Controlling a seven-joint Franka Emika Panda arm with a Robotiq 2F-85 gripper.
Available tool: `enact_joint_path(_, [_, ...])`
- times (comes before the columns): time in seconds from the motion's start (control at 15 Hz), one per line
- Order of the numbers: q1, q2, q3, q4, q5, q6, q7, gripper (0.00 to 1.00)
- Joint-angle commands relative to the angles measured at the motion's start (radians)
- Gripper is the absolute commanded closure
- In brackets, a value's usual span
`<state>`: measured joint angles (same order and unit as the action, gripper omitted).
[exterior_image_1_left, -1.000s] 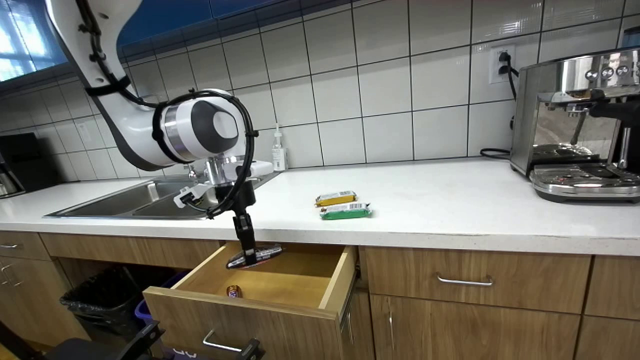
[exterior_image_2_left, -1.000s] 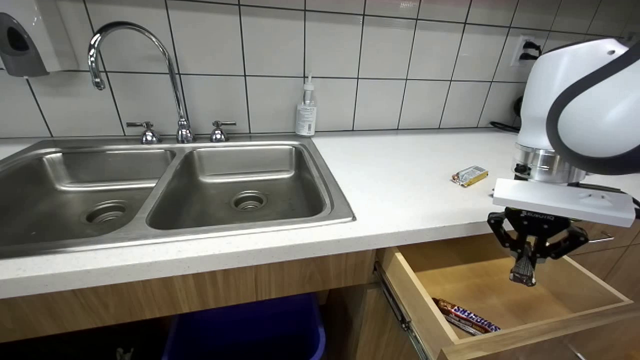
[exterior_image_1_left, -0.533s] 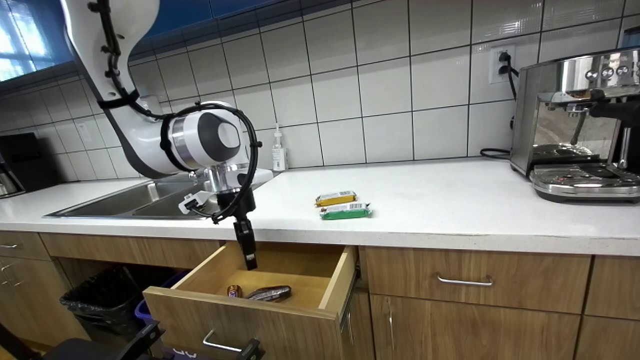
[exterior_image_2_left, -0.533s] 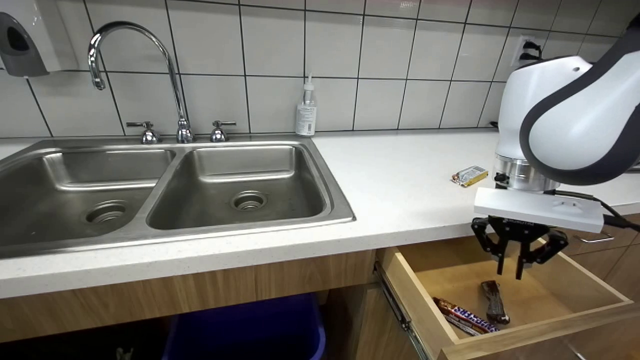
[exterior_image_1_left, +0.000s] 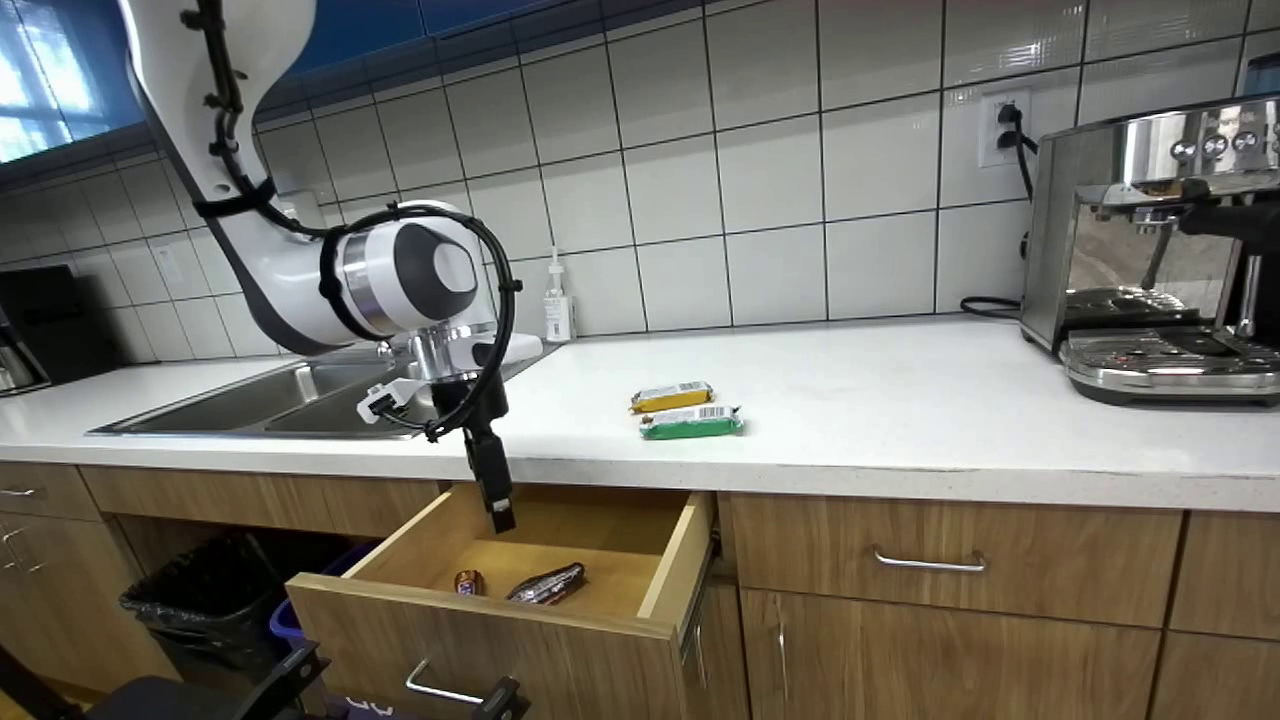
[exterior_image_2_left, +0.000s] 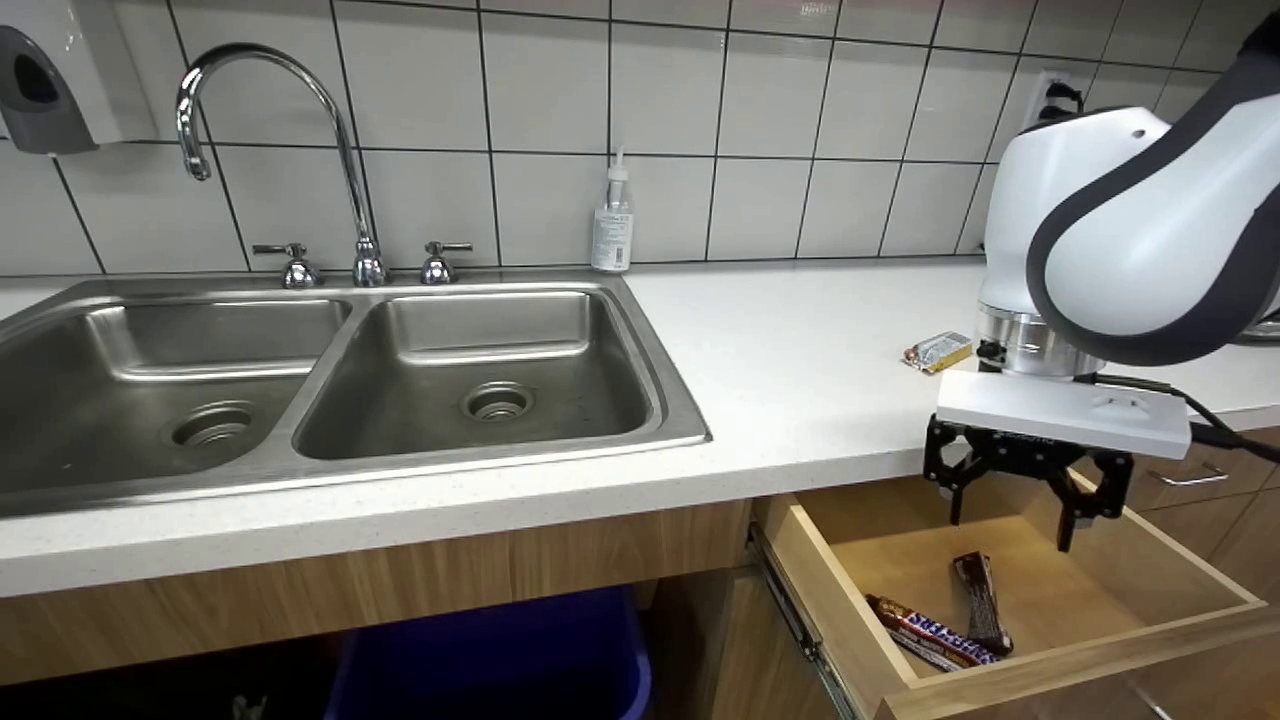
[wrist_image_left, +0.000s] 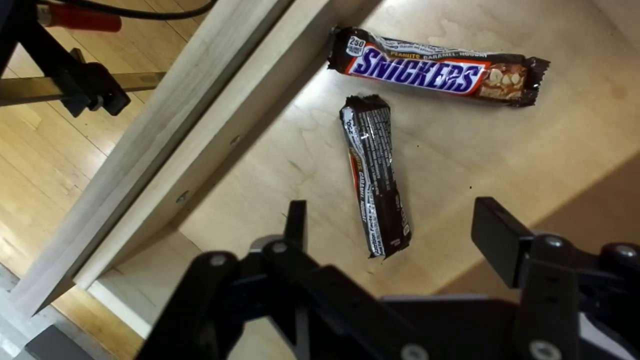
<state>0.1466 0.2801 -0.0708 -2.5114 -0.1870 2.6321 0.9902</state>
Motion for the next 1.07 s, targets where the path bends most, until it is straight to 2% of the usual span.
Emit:
enact_joint_path(0.0, [0.013, -0.065, -0.016, -0.023, -0.019, -0.021, -0.008, 0.00])
enact_joint_path(0.6, [-0.019, -0.128, -0.006, 0.009, 0.006, -0.043, -0.027, 0.00])
enact_joint_path(1.0, [-0.056, -0.121, -0.010, 0.073, 0.037, -0.046, -0.031, 0.00])
